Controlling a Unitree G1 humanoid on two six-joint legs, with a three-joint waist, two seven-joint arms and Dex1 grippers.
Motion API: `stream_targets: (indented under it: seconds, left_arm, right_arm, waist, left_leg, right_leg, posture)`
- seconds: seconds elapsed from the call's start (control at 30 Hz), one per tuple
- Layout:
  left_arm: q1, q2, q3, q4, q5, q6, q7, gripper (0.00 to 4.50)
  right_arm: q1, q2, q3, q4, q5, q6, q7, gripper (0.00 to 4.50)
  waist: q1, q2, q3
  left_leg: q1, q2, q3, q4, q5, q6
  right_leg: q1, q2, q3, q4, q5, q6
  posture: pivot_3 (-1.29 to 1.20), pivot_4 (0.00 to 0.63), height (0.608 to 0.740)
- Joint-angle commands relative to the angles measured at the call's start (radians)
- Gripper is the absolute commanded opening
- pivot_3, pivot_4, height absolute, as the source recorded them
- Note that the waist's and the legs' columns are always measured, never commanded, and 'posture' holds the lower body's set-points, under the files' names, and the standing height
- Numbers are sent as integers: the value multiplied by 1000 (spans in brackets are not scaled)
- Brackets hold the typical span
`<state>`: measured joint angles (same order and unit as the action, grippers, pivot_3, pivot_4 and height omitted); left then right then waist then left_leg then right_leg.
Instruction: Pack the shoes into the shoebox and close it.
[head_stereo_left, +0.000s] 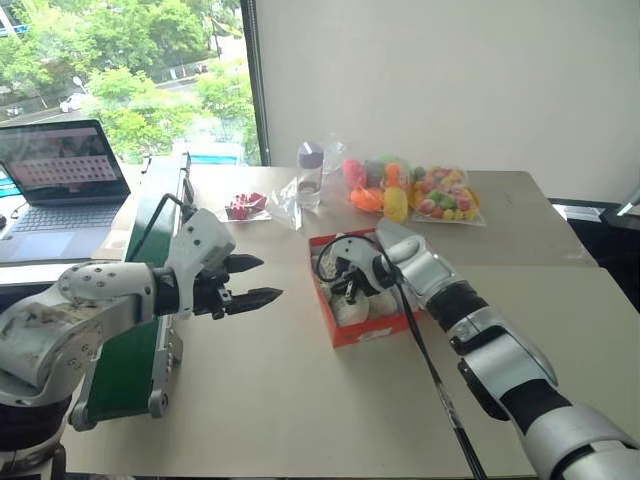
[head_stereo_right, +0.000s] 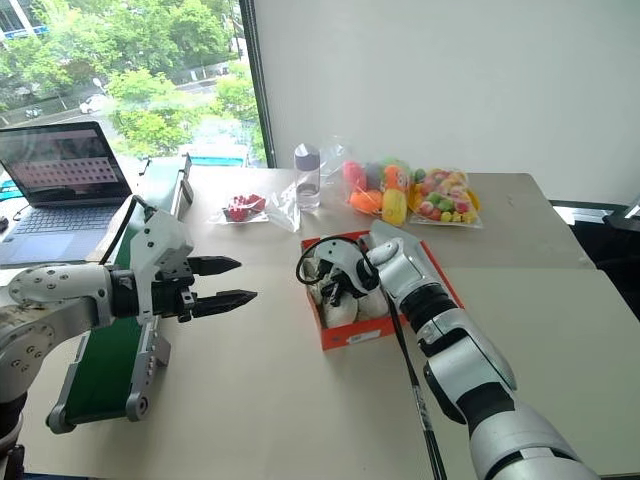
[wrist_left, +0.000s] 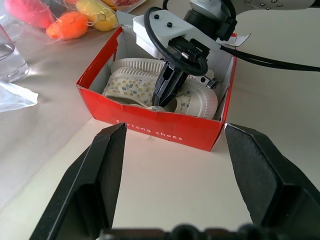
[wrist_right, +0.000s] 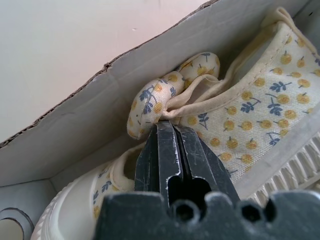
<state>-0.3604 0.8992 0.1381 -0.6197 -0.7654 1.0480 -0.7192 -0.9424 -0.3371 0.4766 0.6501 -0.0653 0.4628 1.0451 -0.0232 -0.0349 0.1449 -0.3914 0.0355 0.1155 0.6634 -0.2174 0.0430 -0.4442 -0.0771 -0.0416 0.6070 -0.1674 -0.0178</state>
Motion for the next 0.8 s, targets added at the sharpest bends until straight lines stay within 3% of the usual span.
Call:
stream_targets:
  seconds: [0.03,0.23,0.27,0.53,0.67,0.8]
  left_arm:
    - [-45,7,-27,15,5,-36,-31,3334]
    - [-113,23,-125,103,51,-95,-136,3334]
    - [-121,24,-135,114,59,-104,-147,3334]
    - [-216,24,-245,258,144,-202,-294,3334]
    - [-261,10,-287,324,180,-242,-360,3334]
    - [-297,-10,-324,375,212,-274,-417,3334]
  right_arm:
    - [8,-82,-68,-159,8,115,10,49]
    - [14,-256,-259,-582,187,475,85,49]
    - [17,-273,-281,-622,211,519,82,49]
    - [85,-461,-612,-968,454,976,53,49]
    - [377,-515,-811,-1156,542,1127,32,49]
    - [701,-474,-1038,-1292,689,1152,11,49]
  waist:
    - [11,0,0]
    - [24,2,2]
    - [25,1,2]
    - [31,0,4]
    - [44,-5,5]
    - [59,-2,8]
  left_leg:
    - [-3,0,0,0,0,0]
    - [-26,-2,0,-2,3,-1]
    - [-28,-2,0,-2,6,7]
    - [-32,-2,0,-2,-3,11]
    - [-32,-4,-1,0,-6,15]
    - [-31,-4,-3,5,-8,18]
  right_leg:
    - [-4,0,0,1,0,0]
    - [-23,1,0,5,1,-5]
    - [-25,2,0,6,4,-7]
    - [-27,3,-3,4,-4,-2]
    - [-23,0,-4,2,-6,3]
    - [-17,-2,-6,0,-9,10]
  posture:
    - [0,150,740]
    - [0,150,740]
    - [0,150,740]
    - [0,150,740]
    - [0,150,740]
    - [0,150,740]
